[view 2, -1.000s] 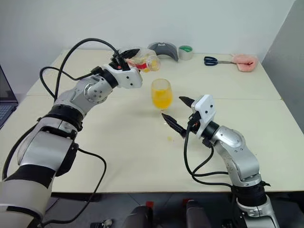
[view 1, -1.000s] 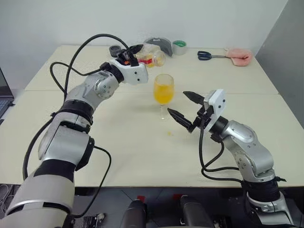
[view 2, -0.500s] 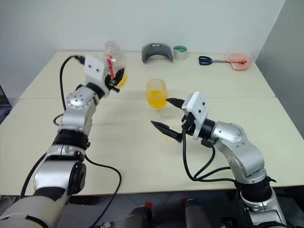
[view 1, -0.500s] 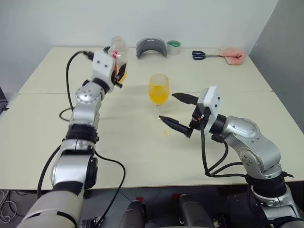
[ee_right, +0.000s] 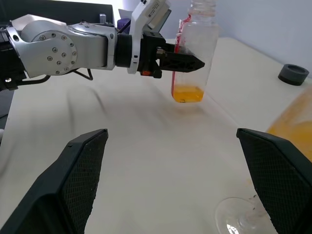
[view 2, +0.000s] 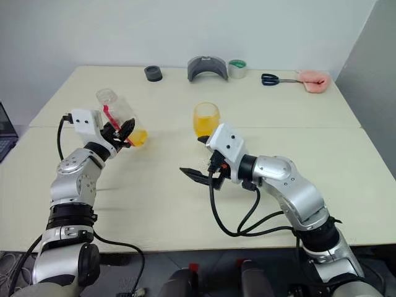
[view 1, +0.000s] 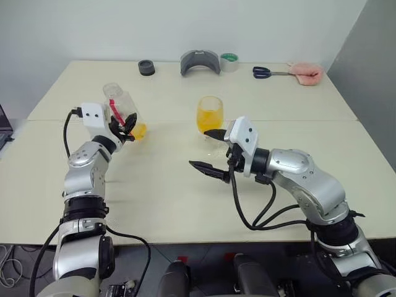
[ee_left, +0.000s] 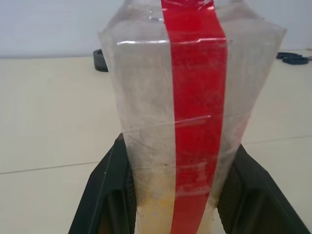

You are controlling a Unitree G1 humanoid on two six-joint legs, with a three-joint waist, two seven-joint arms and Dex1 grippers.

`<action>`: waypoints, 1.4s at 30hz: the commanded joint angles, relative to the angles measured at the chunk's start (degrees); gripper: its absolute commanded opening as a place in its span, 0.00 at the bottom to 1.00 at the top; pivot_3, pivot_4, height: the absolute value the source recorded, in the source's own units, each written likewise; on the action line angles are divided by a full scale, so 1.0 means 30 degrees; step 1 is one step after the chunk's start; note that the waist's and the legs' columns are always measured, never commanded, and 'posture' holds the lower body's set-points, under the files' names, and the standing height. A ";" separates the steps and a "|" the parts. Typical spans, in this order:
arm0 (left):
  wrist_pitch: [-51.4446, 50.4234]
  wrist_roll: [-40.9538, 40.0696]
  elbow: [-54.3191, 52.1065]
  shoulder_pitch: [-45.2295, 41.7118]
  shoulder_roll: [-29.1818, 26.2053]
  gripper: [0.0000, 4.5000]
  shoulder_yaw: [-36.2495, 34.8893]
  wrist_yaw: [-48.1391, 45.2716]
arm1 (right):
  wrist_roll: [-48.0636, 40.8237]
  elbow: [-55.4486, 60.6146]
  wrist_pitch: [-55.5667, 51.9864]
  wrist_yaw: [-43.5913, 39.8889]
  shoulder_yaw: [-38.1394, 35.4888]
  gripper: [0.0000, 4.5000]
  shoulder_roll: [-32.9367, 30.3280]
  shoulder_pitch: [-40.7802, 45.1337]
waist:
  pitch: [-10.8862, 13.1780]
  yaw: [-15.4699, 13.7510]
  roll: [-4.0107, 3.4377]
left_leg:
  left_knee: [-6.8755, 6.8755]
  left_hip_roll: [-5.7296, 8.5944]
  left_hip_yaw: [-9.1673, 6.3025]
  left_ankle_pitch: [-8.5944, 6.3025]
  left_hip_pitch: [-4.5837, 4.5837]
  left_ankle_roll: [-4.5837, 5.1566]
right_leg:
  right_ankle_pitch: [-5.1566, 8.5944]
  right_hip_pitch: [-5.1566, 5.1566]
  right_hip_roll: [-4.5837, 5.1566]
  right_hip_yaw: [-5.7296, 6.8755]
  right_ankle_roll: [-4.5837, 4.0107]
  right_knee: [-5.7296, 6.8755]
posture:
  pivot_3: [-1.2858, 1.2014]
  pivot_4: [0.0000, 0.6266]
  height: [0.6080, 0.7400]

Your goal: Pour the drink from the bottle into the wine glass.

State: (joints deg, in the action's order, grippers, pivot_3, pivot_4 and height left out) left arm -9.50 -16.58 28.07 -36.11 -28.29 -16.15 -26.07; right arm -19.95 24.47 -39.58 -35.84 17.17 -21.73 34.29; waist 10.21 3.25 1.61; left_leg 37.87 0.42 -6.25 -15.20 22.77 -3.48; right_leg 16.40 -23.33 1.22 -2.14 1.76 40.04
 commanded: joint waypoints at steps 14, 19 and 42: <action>0.2534 0.0885 0.1459 0.0708 0.0005 0.38 0.0285 -0.0266 | 0.0738 0.0271 -0.0176 0.0472 -0.0101 1.00 0.0813 0.0358 | -0.0002 -0.0004 0.0002 | -0.0004 -0.0001 0.0003 -0.0004 -0.0003 0.0004 | -0.0001 0.0000 0.0001 -0.0001 -0.0001 -0.0001 | 0.52 0.24 1.00; 0.2573 0.0770 0.1474 0.0684 0.0190 0.61 0.0284 -0.0133 | 0.0768 0.0316 -0.0238 0.0436 -0.0184 1.00 0.0904 0.0359 | -0.0003 -0.0003 0.0000 | -0.0004 0.0000 0.0004 -0.0006 -0.0003 0.0007 | -0.0001 0.0000 -0.0001 0.0000 -0.0002 0.0000 | 0.52 0.24 1.00; 0.0172 0.0665 -0.7884 0.6551 0.0650 0.99 0.0009 0.2225 | 0.2422 0.0497 0.4570 0.3340 -0.2003 1.00 0.1883 -0.5927 | -0.0008 -0.0062 0.0008 | -0.0024 -0.0032 -0.0006 -0.0010 0.0000 0.0006 | 0.0000 0.0005 0.0014 -0.0014 -0.0001 -0.0016 | 0.52 0.24 1.00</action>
State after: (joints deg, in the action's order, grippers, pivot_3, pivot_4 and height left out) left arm -7.47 -14.39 11.07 -17.66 -26.53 -15.24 -21.20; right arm -13.93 24.36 -30.47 -28.89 14.11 -16.81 18.67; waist 10.18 3.06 1.64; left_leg 37.80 0.31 -6.26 -15.24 22.77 -3.46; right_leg 16.40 -23.31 1.28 -2.20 1.76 39.99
